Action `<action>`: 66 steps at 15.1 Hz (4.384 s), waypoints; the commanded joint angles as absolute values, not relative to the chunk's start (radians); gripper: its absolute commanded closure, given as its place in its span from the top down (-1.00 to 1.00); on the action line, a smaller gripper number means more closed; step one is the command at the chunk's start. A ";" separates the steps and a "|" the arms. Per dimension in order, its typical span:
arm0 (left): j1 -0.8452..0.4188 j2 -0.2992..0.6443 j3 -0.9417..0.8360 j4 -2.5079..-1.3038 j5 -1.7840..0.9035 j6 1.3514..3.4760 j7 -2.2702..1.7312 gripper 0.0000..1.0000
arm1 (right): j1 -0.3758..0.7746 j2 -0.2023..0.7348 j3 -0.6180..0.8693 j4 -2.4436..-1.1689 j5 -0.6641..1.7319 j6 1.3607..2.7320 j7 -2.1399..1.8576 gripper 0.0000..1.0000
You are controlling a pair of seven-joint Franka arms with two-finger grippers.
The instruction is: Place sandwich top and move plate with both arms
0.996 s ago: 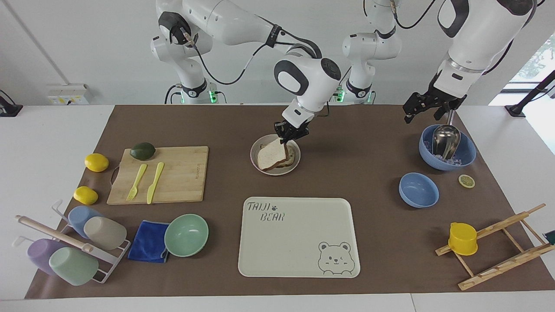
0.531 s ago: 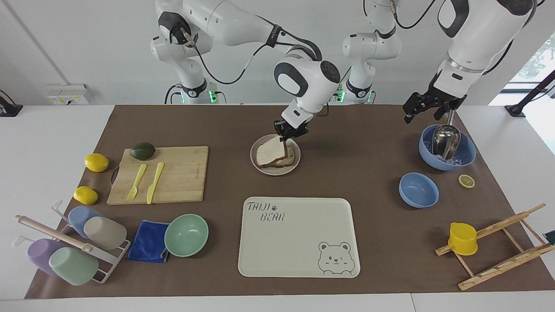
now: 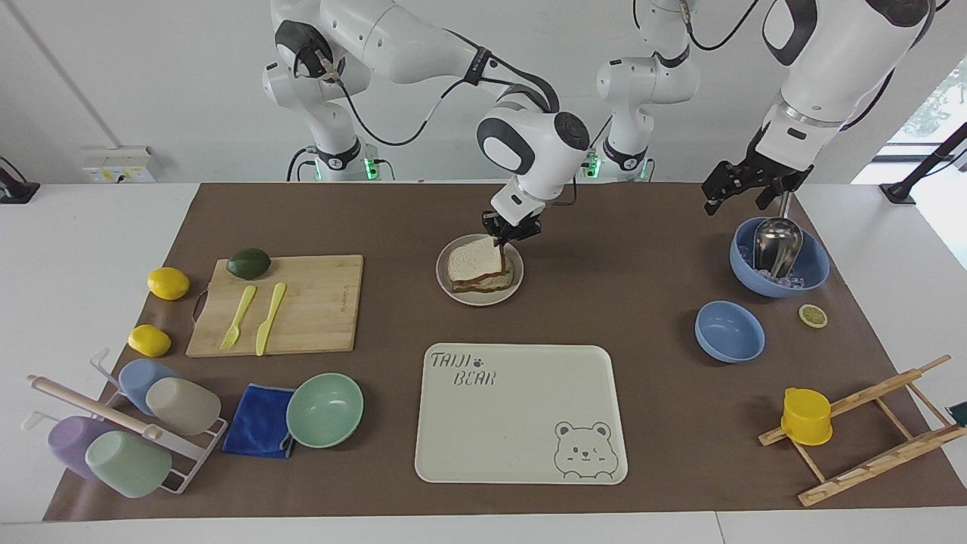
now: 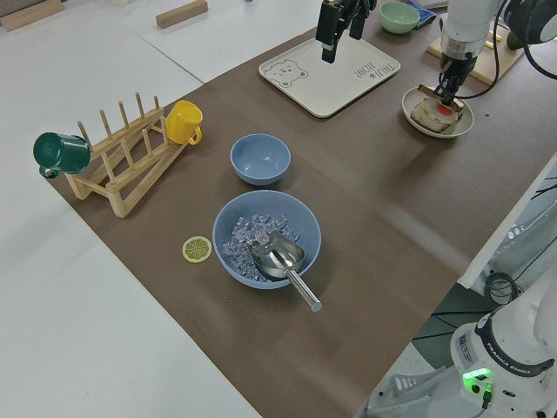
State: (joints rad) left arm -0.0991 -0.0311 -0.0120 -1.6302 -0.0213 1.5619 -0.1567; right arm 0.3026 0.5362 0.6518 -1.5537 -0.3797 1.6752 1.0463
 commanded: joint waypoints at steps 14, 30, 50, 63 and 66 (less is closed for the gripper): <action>-0.100 -0.051 -0.008 -1.649 -0.029 1.563 -0.152 1.00 | 0.071 0.467 0.736 -1.503 -0.268 1.709 0.987 1.00; -0.150 -0.147 -0.014 -1.879 -0.106 1.733 -0.216 1.00 | -0.494 0.316 0.829 -1.201 -0.287 1.112 0.462 1.00; -0.590 0.078 -0.017 -2.235 -0.241 2.353 -0.457 1.00 | -0.171 0.177 0.225 -1.575 -0.078 1.503 0.109 1.00; -0.660 0.094 -0.017 -2.299 -0.354 2.467 -0.499 0.01 | 0.035 0.077 -0.031 -1.747 -0.026 1.583 0.032 1.00; -0.663 0.110 -0.017 -2.299 -0.357 2.483 -0.502 -0.11 | 0.025 0.077 -0.029 -1.744 -0.026 1.585 0.032 1.00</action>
